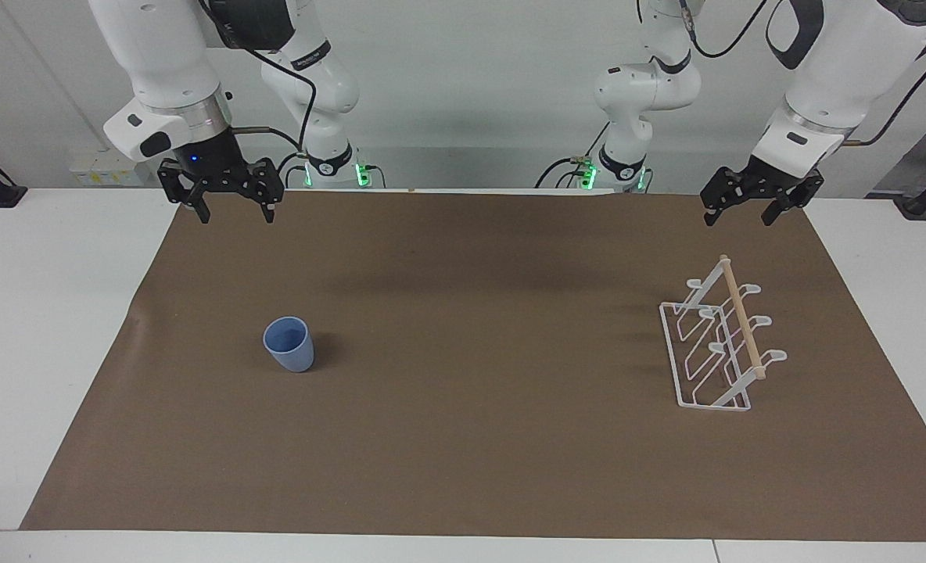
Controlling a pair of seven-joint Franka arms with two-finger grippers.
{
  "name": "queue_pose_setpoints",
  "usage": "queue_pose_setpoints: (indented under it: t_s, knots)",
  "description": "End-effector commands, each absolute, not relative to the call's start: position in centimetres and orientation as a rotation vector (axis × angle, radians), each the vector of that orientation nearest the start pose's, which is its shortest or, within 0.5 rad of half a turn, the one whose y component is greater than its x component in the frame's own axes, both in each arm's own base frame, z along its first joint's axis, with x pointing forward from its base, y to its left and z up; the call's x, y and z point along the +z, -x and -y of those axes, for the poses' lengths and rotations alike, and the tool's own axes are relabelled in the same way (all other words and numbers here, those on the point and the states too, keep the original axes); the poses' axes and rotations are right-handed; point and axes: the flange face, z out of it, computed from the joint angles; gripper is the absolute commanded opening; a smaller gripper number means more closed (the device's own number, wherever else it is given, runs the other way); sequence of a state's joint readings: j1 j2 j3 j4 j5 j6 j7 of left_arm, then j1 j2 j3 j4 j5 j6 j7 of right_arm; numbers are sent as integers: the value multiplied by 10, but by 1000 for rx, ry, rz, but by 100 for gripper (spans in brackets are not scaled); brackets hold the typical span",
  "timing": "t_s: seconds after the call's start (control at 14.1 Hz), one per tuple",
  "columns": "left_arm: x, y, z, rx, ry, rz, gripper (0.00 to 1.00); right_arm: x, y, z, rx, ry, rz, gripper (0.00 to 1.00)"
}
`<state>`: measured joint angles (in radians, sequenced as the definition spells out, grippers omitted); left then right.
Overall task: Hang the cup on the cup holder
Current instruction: 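Reach the right gripper down to the light-blue cup and grasp it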
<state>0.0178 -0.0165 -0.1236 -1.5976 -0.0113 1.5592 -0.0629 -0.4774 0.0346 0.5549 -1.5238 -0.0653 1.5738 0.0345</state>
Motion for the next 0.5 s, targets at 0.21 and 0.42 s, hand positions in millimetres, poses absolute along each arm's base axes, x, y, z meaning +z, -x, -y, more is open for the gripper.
queue_pose_setpoints:
  t_s: [0.21, 0.42]
  knots:
    - [620, -536, 57, 30, 3158, -43, 100, 632, -560, -32, -34, 3174, 145, 100]
    - [621, -536, 57, 27, 3158, -43, 100, 628, -562, -36, -85, 3148, 148, 100]
